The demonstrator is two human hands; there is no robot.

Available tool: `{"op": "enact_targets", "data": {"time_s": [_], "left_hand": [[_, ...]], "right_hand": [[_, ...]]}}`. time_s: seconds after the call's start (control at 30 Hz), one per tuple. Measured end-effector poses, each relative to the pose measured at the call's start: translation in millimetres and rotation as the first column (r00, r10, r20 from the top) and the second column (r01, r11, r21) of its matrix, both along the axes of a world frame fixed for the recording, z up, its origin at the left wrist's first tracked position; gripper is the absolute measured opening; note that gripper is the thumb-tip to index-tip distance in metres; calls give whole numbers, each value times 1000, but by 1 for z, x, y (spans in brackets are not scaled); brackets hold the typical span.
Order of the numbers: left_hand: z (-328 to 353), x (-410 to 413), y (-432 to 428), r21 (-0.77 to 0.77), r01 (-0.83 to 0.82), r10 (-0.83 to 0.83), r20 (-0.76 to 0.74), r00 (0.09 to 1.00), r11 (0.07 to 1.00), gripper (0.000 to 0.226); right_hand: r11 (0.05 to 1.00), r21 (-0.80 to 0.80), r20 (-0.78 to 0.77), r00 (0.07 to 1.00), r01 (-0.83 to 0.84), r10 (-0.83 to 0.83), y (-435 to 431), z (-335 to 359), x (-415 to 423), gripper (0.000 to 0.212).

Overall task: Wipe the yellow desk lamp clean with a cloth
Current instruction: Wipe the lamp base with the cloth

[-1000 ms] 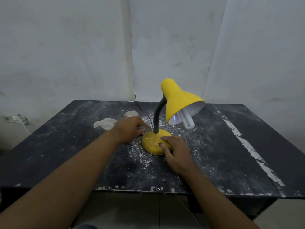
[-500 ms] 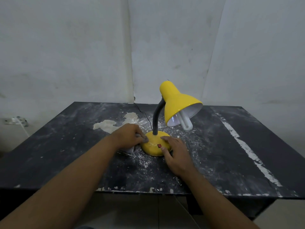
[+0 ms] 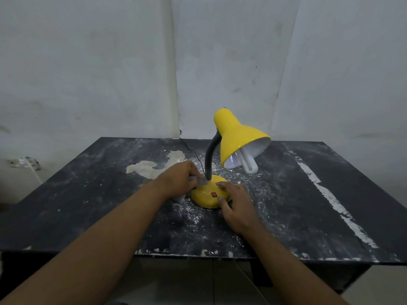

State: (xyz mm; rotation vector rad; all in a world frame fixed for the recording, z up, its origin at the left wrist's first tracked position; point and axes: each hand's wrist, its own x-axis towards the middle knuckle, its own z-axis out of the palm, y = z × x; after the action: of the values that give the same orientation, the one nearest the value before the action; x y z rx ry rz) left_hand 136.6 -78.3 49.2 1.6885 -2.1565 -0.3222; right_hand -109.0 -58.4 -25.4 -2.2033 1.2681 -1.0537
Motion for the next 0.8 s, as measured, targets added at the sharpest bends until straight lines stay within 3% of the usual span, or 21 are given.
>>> {"op": "enact_targets", "data": {"time_s": [0.07, 0.17, 0.27, 0.4, 0.67, 0.8], "left_hand": [[-6, -6, 0, -17, 18, -19, -31, 999, 1000, 31], [-13, -7, 1, 99, 39, -38, -12, 999, 994, 25], [-7, 3, 1, 143, 47, -31, -115, 993, 989, 17], [-14, 0, 8, 27, 84, -81, -86, 993, 996, 21], [-28, -10, 13, -121, -24, -11, -282, 959, 992, 6], [-34, -12, 12, -78, -26, 12, -176, 984, 997, 10]], "right_hand": [[1000, 6, -7, 1000, 1, -1, -1, -1, 0, 49], [1000, 12, -16, 1000, 4, -4, -2, -2, -1, 48], [1000, 7, -11, 1000, 8, -8, -2, -2, 0, 47], [1000, -10, -16, 1000, 11, -11, -1, 0, 0, 47], [1000, -5, -27, 1000, 6, -6, -1, -1, -1, 47], [1000, -10, -22, 1000, 7, -8, -1, 0, 0, 46]]}}
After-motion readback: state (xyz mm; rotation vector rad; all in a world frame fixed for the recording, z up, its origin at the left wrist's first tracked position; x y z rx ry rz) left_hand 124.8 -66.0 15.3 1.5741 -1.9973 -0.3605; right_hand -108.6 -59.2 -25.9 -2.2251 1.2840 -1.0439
